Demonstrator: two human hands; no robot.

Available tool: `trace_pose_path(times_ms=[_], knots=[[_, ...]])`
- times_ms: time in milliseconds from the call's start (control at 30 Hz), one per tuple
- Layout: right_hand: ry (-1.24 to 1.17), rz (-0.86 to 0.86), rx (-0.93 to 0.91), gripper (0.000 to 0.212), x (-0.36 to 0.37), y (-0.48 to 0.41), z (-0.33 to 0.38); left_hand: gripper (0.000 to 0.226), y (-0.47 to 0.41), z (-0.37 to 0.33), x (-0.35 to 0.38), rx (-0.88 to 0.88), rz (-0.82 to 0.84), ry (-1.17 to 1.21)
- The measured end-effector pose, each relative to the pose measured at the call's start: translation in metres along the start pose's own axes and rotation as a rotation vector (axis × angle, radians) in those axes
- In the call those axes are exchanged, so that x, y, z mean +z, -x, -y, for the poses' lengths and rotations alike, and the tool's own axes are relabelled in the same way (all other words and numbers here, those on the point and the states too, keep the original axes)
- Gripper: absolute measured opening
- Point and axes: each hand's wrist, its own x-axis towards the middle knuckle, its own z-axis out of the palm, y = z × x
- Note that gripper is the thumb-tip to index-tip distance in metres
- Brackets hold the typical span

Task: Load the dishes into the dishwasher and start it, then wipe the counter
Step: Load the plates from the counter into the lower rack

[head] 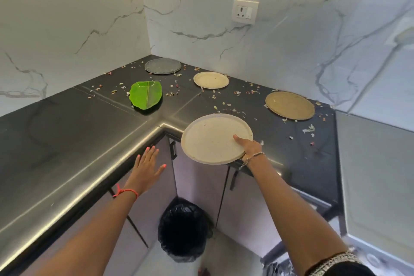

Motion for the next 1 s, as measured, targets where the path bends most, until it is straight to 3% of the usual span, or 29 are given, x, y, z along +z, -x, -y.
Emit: trace_pose_path(times_ms=[667,1000], knots=[[-0.106,-0.139,0.064,0.051,-0.196,0.225,-0.149,0.063,0.285,-0.052,0.068,0.143,0.119,-0.065],[-0.074,-0.187,0.101,0.051,-0.328,0.289,-0.177,0.062,0.383,-0.146,0.117,0.186,0.146,0.017]])
